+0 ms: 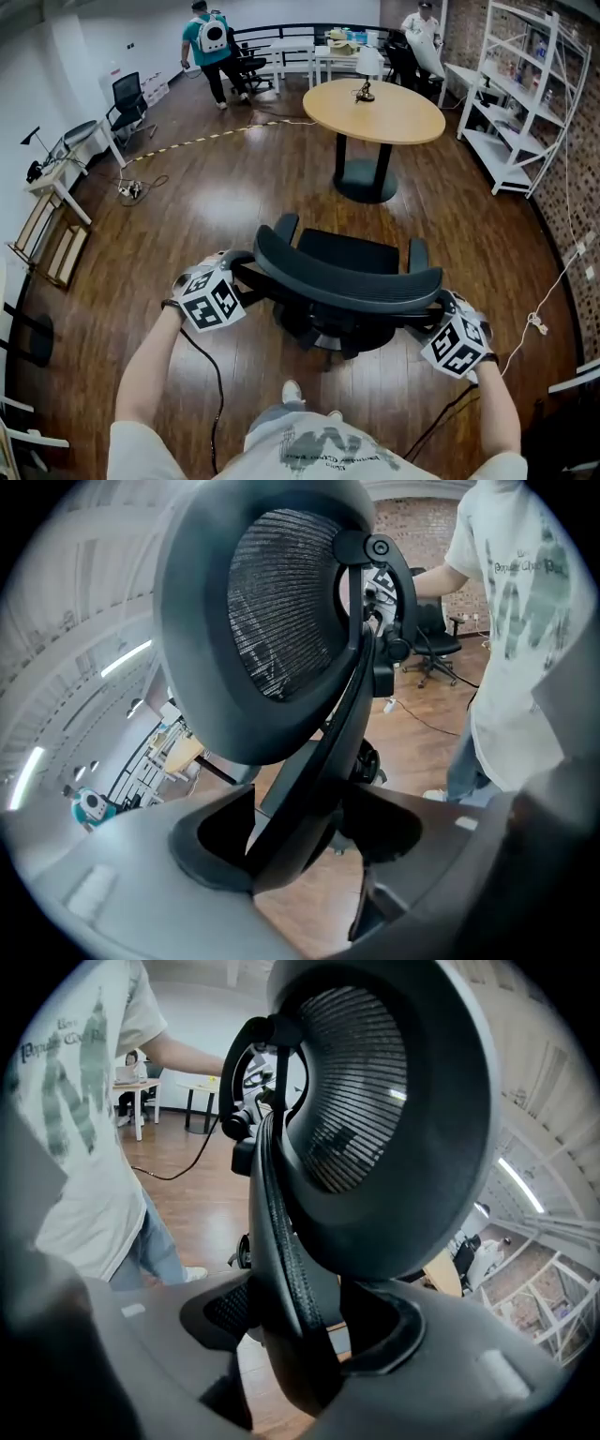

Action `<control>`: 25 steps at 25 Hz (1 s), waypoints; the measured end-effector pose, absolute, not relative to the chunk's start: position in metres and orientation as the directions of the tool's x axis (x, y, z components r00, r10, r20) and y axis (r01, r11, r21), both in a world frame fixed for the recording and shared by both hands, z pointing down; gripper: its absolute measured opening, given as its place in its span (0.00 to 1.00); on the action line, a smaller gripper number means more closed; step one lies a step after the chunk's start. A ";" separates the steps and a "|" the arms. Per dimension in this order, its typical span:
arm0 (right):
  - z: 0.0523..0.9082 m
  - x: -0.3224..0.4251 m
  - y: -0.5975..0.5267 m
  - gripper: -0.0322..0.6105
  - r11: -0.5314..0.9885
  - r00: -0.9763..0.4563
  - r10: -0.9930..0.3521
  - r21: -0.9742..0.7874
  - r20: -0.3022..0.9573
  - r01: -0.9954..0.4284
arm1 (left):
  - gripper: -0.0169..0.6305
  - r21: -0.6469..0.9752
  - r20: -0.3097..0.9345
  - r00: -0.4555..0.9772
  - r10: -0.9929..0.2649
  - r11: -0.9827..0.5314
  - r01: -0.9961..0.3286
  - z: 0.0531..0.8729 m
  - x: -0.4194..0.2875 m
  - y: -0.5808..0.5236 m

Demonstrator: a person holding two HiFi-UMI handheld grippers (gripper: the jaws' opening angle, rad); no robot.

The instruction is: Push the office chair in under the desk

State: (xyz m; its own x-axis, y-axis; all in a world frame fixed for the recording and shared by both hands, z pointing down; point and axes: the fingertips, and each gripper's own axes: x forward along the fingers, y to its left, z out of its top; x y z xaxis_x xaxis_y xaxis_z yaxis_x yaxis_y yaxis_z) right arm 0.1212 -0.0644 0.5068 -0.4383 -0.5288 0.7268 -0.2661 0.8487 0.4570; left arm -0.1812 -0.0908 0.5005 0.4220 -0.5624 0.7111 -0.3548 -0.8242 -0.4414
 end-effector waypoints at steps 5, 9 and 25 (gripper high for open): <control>0.508 0.119 -0.070 0.46 0.862 -0.461 -0.507 0.436 0.729 -0.258 | 0.52 -0.443 0.717 0.432 -0.547 -0.836 -0.324 0.499 -0.179 -0.099; 0.512 0.115 -0.085 0.44 0.850 -0.454 -0.527 0.454 0.719 -0.268 | 0.51 -0.456 0.712 0.427 -0.557 -0.830 -0.321 0.500 -0.182 -0.114; 0.521 0.118 -0.203 0.36 0.788 -0.376 -0.614 0.563 0.694 -0.249 | 0.50 -0.481 0.692 0.451 -0.564 -0.825 -0.296 0.500 -0.181 -0.237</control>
State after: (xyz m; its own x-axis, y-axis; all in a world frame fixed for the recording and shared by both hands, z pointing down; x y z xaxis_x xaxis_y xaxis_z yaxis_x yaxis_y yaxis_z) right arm 0.1180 -0.2029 0.5214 -0.3759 -0.6145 0.6936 -0.2486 0.7880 0.5633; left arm -0.1808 -0.2372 0.5005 0.4508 -0.5643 0.6916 -0.2956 -0.8255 -0.4808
